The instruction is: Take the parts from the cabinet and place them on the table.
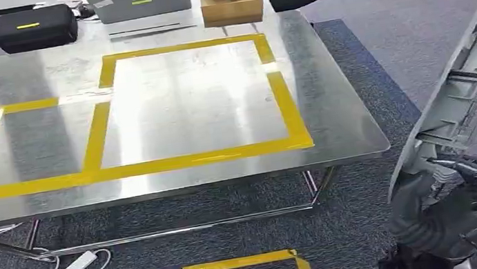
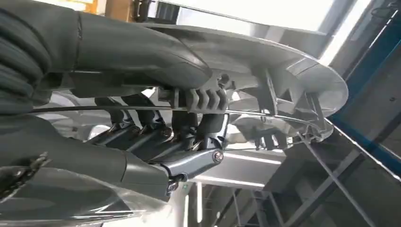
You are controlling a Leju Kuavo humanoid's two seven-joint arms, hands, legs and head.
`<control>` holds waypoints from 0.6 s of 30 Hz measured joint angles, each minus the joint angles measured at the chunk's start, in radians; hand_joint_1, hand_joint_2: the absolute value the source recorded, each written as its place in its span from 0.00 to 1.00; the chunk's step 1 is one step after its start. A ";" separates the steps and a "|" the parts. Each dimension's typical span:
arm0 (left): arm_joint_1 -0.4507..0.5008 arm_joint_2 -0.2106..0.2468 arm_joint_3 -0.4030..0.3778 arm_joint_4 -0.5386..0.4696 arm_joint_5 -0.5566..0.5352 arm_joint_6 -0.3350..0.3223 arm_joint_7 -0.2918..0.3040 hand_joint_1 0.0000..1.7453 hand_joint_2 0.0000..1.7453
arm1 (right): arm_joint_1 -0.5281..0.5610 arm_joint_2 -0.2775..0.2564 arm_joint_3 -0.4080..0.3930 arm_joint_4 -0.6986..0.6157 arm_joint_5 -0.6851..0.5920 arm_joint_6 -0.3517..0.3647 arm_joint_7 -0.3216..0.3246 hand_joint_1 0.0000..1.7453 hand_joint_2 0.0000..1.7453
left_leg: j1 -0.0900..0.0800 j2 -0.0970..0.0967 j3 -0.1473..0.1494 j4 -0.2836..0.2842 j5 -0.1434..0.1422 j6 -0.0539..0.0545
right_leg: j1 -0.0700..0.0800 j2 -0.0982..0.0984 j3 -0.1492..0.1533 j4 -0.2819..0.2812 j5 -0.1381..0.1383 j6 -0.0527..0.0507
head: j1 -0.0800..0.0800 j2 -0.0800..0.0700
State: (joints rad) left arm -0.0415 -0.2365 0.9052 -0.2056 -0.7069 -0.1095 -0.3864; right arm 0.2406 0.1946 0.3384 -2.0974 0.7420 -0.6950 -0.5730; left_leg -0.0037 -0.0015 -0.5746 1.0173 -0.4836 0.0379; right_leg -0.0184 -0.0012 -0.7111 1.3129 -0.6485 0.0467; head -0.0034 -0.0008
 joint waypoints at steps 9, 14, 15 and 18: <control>-0.001 0.001 0.000 0.000 -0.002 -0.065 -0.007 0.00 1.00 | 0.000 0.001 -0.003 -0.001 -0.003 0.000 -0.011 1.00 1.00 | -0.011 -0.001 0.016 0.000 -0.021 -0.030 | 0.010 0.003 0.167 -0.313 0.127 -0.043 | -0.001 0.000; -0.003 0.003 0.002 0.000 -0.002 -0.033 0.019 0.00 1.00 | -0.004 0.006 -0.008 -0.002 0.005 0.000 -0.011 1.00 1.00 | 0.002 -0.001 -0.115 0.265 -0.147 -0.059 | 0.001 -0.001 0.194 -0.319 0.118 -0.054 | -0.014 0.000; -0.002 0.003 0.002 0.000 -0.002 -0.025 0.022 0.00 1.00 | -0.004 0.006 -0.008 -0.001 0.005 0.000 -0.011 1.00 1.00 | 0.004 -0.001 -0.145 0.306 -0.144 -0.061 | 0.001 0.000 0.199 -0.319 0.113 -0.054 | -0.016 0.000; -0.001 0.003 0.003 0.000 -0.002 -0.012 0.024 0.00 1.00 | -0.003 0.006 -0.009 -0.001 0.006 0.000 -0.008 1.00 1.00 | 0.006 -0.001 -0.110 0.172 -0.008 -0.056 | 0.001 0.004 0.229 -0.319 0.089 -0.045 | -0.016 0.000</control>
State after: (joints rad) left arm -0.0421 -0.2335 0.9083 -0.2056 -0.7084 -0.1213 -0.3628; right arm 0.2372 0.2003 0.3292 -2.0985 0.7485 -0.6950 -0.5814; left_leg 0.0026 -0.0026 -0.6843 1.1888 -0.4914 -0.0184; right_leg -0.0171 0.0030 -0.4817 0.9943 -0.5599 0.0016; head -0.0191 -0.0008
